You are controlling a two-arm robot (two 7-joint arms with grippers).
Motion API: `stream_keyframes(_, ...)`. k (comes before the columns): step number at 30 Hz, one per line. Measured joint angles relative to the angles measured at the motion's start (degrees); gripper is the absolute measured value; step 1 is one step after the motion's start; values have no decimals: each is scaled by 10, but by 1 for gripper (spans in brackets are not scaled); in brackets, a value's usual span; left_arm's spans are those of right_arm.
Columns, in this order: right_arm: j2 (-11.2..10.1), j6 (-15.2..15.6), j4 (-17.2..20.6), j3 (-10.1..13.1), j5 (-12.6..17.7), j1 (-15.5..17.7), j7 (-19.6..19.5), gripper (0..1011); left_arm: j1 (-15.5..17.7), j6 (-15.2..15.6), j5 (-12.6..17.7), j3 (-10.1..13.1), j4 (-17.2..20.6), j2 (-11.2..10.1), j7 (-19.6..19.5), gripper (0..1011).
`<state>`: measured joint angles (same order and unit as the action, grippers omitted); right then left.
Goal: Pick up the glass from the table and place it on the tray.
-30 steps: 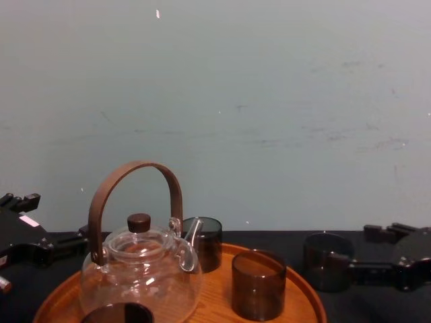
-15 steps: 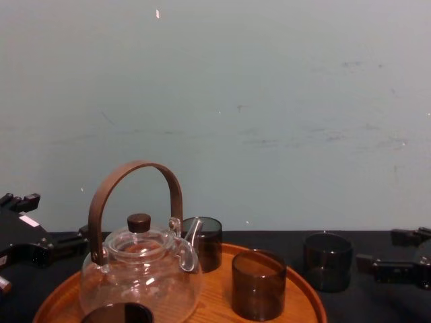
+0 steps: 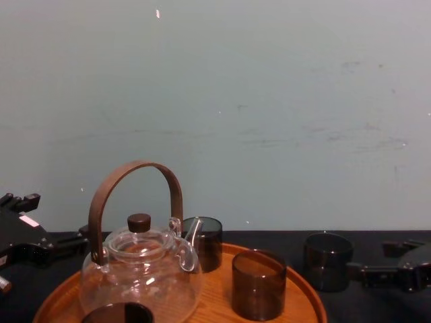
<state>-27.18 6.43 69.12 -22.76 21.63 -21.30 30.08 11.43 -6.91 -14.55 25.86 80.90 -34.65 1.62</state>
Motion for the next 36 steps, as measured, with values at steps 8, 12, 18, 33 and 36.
stream_keyframes(8, 11, 0, -22, -6, -4, -16, 3, 1002, 0, 0, 0, 0, 0, 0, 0, 1001)
stream_keyframes(12, 17, -2, -30, -6, -6, -22, 2, 1003, 0, 0, 0, 0, 0, 0, 0, 1001)
stream_keyframes(18, 23, -2, -39, -2, -7, -26, -7, 1002, 0, 0, 0, 0, 0, 0, 0, 1001)
stream_keyframes(33, 43, -7, -68, 3, -18, -44, -21, 1002, 0, 0, 0, 0, 0, 0, 0, 1001)
stream_keyframes(36, 48, -8, -76, 2, -22, -49, -21, 1003, 0, 0, 0, 0, 0, 0, 0, 1001)
